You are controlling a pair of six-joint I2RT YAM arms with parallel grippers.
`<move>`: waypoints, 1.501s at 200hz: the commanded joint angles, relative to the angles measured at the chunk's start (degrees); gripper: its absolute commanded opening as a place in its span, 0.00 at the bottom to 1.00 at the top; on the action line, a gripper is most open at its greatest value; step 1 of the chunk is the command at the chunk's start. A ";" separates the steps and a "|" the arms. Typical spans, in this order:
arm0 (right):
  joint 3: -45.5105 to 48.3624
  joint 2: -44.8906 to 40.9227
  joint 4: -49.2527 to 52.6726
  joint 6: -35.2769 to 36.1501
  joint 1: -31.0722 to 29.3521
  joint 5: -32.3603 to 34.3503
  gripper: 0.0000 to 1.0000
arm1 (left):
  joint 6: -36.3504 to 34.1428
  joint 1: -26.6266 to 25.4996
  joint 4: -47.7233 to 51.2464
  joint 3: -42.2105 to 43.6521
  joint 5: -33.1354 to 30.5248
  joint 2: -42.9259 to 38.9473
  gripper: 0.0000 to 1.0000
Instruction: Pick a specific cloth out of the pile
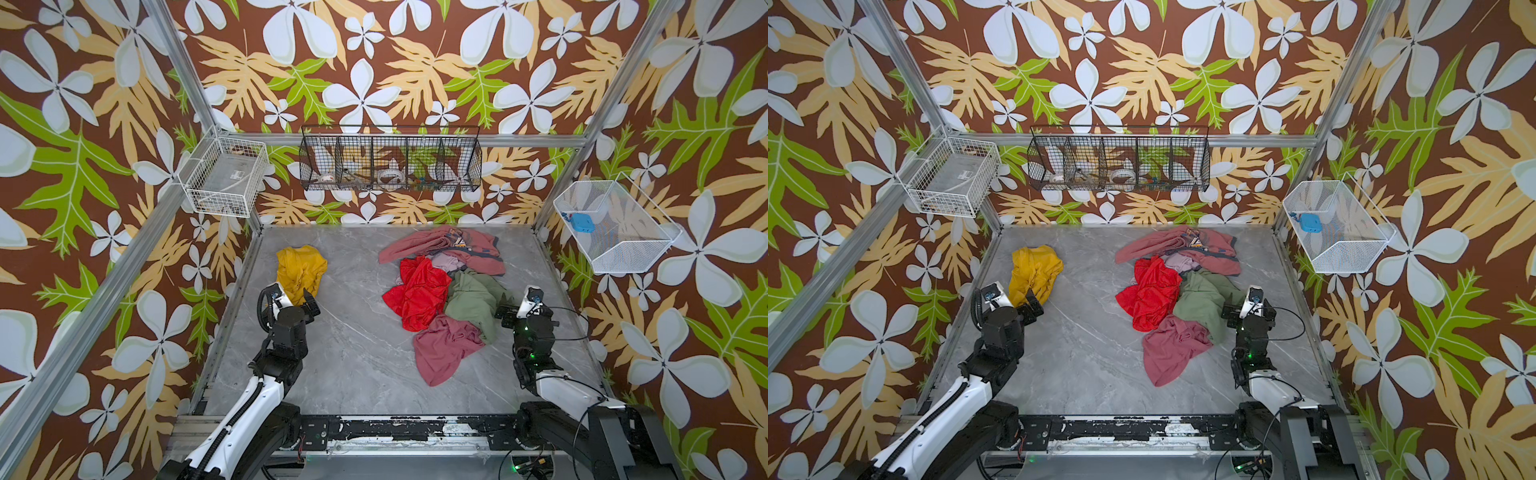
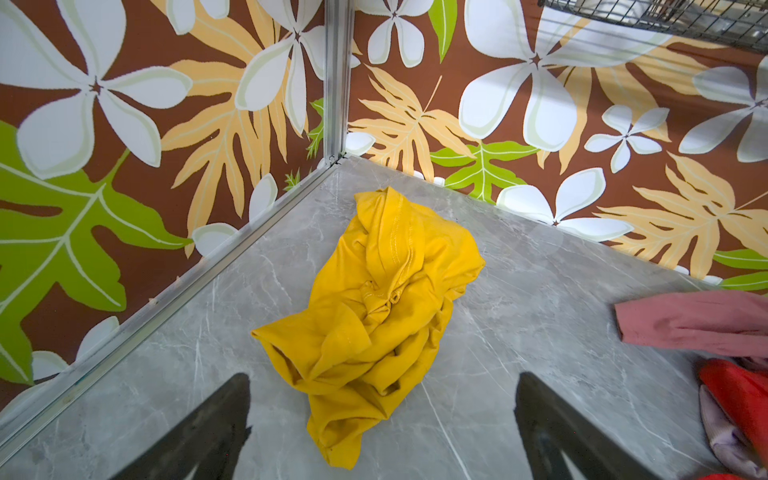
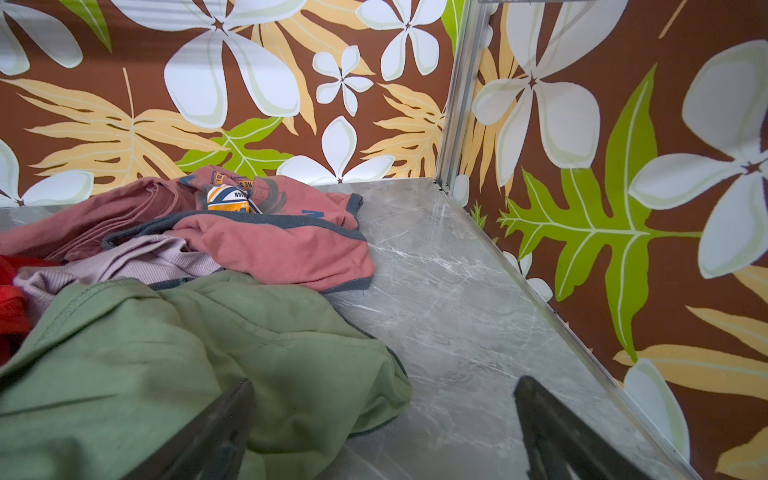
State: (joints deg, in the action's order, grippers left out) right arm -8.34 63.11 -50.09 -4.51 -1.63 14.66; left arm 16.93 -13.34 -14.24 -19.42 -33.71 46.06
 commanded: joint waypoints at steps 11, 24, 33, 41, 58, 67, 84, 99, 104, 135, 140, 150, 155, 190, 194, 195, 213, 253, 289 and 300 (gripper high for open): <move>-0.81 6.18 -8.26 -0.63 -0.03 -0.98 0.96 | -7.70 -0.10 -12.09 3.37 -2.14 2.06 1.00; -1.70 10.37 -10.72 -0.57 0.04 -2.03 0.94 | -11.49 -0.10 -20.75 6.66 -4.21 4.27 1.00; -2.39 13.55 -12.35 -0.76 -0.01 -2.34 0.93 | -13.39 0.03 -27.64 9.09 -4.20 6.48 1.00; -2.98 16.11 -13.33 -0.36 0.01 -3.30 0.91 | -15.04 0.27 -33.20 11.01 -3.16 8.85 1.00; -3.00 20.75 -17.57 0.78 -0.04 -5.53 0.90 | -13.18 3.08 -38.93 12.12 2.00 14.77 1.00; -3.63 19.96 -15.05 1.09 0.04 -6.56 0.89 | -11.83 4.22 -37.62 10.16 2.87 17.18 1.00; -2.63 19.94 -17.00 1.59 0.03 -8.00 0.90 | -12.30 5.61 -40.63 8.65 5.58 20.81 1.00; -2.66 20.12 -17.31 2.42 -0.03 -10.43 0.91 | -10.97 8.11 -43.39 7.89 10.37 23.18 1.00; -3.04 19.97 -16.08 2.82 -0.06 -11.18 0.92 | -9.83 9.04 -42.62 7.34 11.96 23.72 1.00; -4.63 20.57 -14.09 3.01 -0.01 -12.19 0.98 | -10.33 10.62 -59.85 12.63 20.80 31.40 0.99; -4.70 20.60 -14.11 3.02 0.01 -12.12 0.99 | -10.92 10.62 -64.06 13.30 20.88 33.15 0.99; -4.84 20.66 -13.77 2.85 0.01 -11.78 1.00 | -10.23 10.62 -57.25 11.89 20.99 30.91 0.99; -5.01 20.73 -13.63 2.77 0.04 -11.67 0.99 | -10.04 10.62 -55.80 11.36 20.49 30.73 0.99; -5.02 20.74 -13.64 2.76 0.11 -11.67 1.00 | -10.59 10.53 -60.05 11.88 20.41 32.47 1.00; -5.02 20.74 -13.62 2.76 0.11 -11.67 0.99 | -10.65 10.53 -59.86 11.90 20.53 32.32 1.00; -5.02 20.74 -13.58 2.76 0.12 -11.67 0.99 | -10.58 10.53 -59.59 11.84 20.53 32.24 1.00; -5.02 20.74 -13.64 2.76 0.10 -11.64 1.00 | -10.77 10.53 -58.65 11.47 21.30 32.21 1.00; -5.02 20.73 -13.63 2.76 0.06 -11.67 0.99 | -10.87 10.53 -58.45 11.38 21.47 32.16 1.00; -5.02 20.74 -13.63 2.74 0.07 -11.67 1.00 | -10.89 10.53 -58.37 11.28 21.34 32.22 1.00; -5.02 20.74 -13.62 2.76 0.05 -11.67 1.00 | -10.82 10.53 -58.26 11.26 21.33 32.25 1.00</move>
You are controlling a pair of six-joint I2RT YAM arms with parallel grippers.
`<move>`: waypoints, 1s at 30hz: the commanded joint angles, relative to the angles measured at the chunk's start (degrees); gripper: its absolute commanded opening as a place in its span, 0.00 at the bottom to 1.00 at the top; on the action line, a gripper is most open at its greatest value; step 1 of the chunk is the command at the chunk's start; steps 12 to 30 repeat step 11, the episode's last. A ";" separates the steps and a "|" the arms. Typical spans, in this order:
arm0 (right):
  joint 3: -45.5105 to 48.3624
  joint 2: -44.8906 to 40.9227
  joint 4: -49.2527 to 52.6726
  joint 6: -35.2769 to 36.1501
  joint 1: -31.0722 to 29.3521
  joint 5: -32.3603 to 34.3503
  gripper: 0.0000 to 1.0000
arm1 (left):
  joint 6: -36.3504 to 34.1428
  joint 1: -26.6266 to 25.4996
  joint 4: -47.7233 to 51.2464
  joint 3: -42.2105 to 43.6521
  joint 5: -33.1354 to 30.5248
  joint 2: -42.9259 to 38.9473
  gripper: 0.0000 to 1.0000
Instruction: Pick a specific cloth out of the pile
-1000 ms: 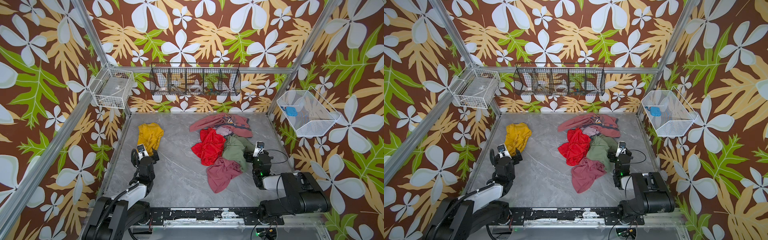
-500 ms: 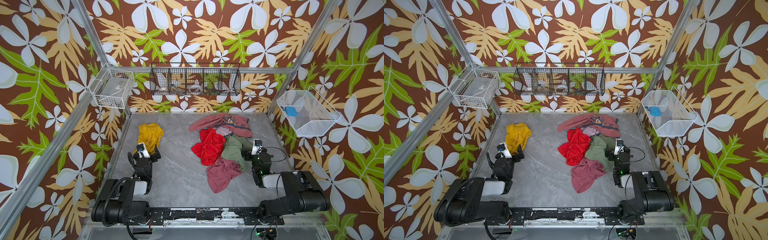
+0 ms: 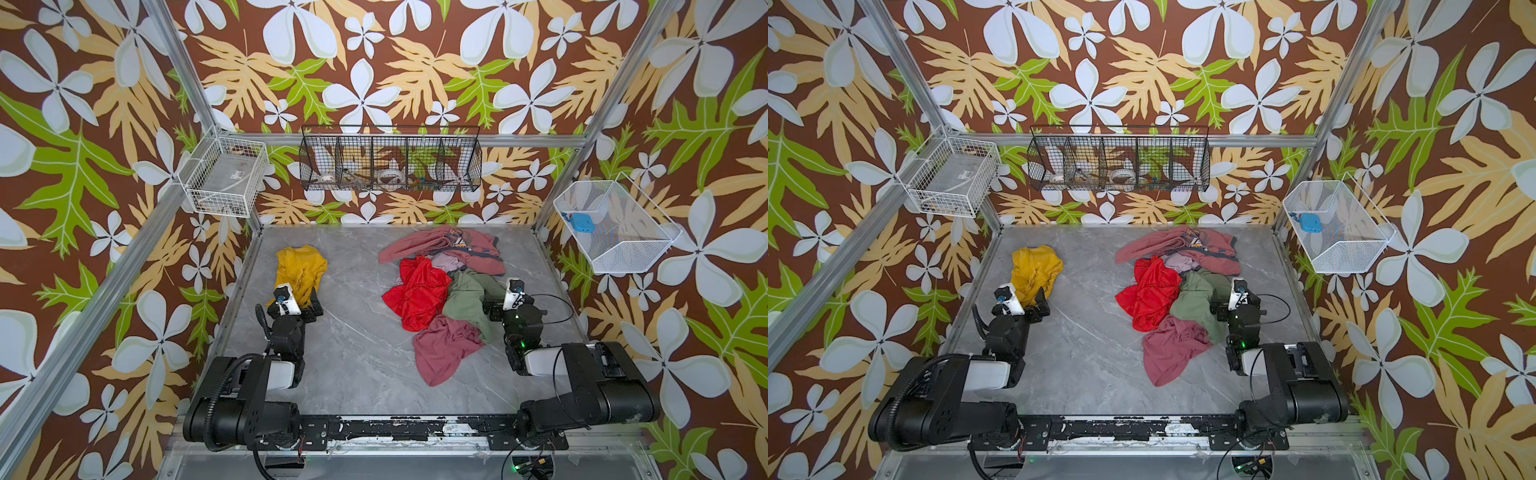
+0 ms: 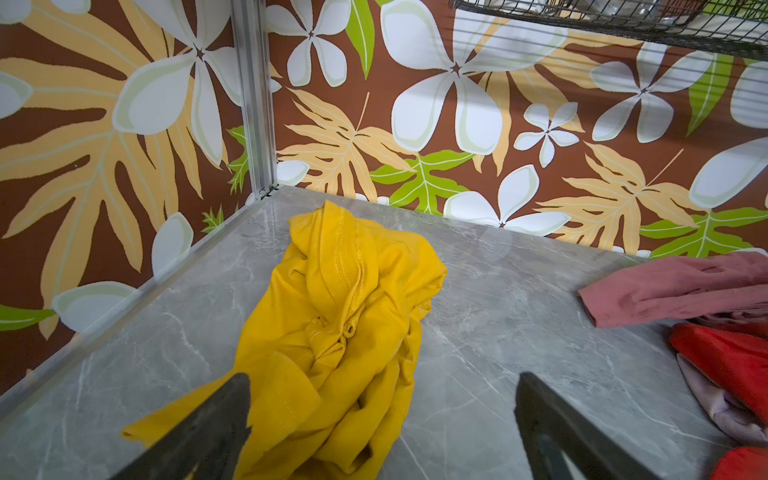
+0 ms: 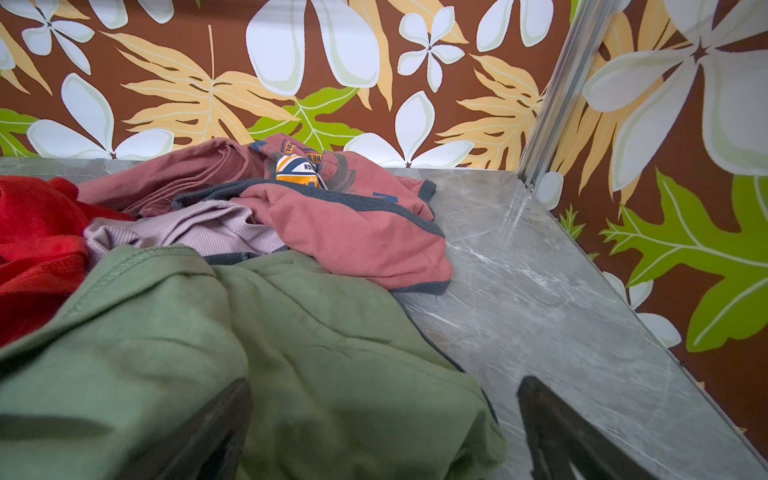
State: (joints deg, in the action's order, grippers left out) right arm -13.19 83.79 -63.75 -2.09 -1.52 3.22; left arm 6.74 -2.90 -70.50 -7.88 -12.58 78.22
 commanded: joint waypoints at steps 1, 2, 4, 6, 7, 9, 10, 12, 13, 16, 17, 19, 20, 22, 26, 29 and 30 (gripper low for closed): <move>-0.17 0.06 0.03 0.33 -0.02 -0.24 1.00 | -0.66 0.08 -2.00 -0.33 0.19 0.10 1.00; -0.17 0.06 0.03 0.32 0.01 -0.19 1.00 | -0.80 0.02 -1.86 -0.38 0.27 0.10 1.00; -0.17 0.06 0.03 0.34 -0.02 -0.17 1.00 | -2.22 -0.34 -0.24 -1.38 2.09 0.35 1.00; -0.17 0.06 0.07 0.32 -0.05 -0.23 0.99 | -2.70 -0.88 -0.16 -1.48 1.76 0.40 1.00; -0.17 0.06 0.03 0.32 0.02 -0.19 1.00 | -2.70 -0.88 -0.14 -1.50 1.77 0.36 1.00; -0.17 0.06 0.06 0.30 0.02 -0.24 1.00 | -2.69 -0.88 -0.16 -1.39 1.77 0.32 1.00; -0.09 0.00 0.09 0.32 0.02 -0.24 1.00 | -2.62 -0.88 -0.23 -1.35 1.81 0.27 1.00; -0.08 -0.03 0.05 0.33 0.01 -0.23 1.00 | -2.61 -0.88 -0.23 -1.35 1.72 0.27 1.00; -0.08 -0.03 0.05 0.33 0.01 -0.23 1.00 | -2.61 -0.88 -0.23 -1.35 1.72 0.27 1.00; -0.08 -0.03 0.05 0.33 0.01 -0.23 1.00 | -2.61 -0.88 -0.23 -1.35 1.72 0.27 1.00; -0.08 -0.03 0.05 0.33 0.01 -0.23 1.00 | -2.61 -0.88 -0.23 -1.35 1.72 0.27 1.00; -0.08 -0.03 0.05 0.33 0.01 -0.23 1.00 | -2.61 -0.88 -0.23 -1.35 1.72 0.27 1.00; -0.08 -0.03 0.05 0.33 0.01 -0.23 1.00 | -2.61 -0.88 -0.23 -1.35 1.72 0.27 1.00; -0.08 -0.03 0.05 0.33 0.01 -0.23 1.00 | -2.61 -0.88 -0.23 -1.35 1.72 0.27 1.00; -0.08 -0.03 0.05 0.33 0.01 -0.23 1.00 | -2.61 -0.88 -0.23 -1.35 1.72 0.27 1.00; -0.08 -0.03 0.05 0.33 0.01 -0.23 1.00 | -2.61 -0.88 -0.23 -1.35 1.72 0.27 1.00; -0.08 -0.03 0.05 0.33 0.01 -0.23 1.00 | -2.61 -0.88 -0.23 -1.35 1.72 0.27 1.00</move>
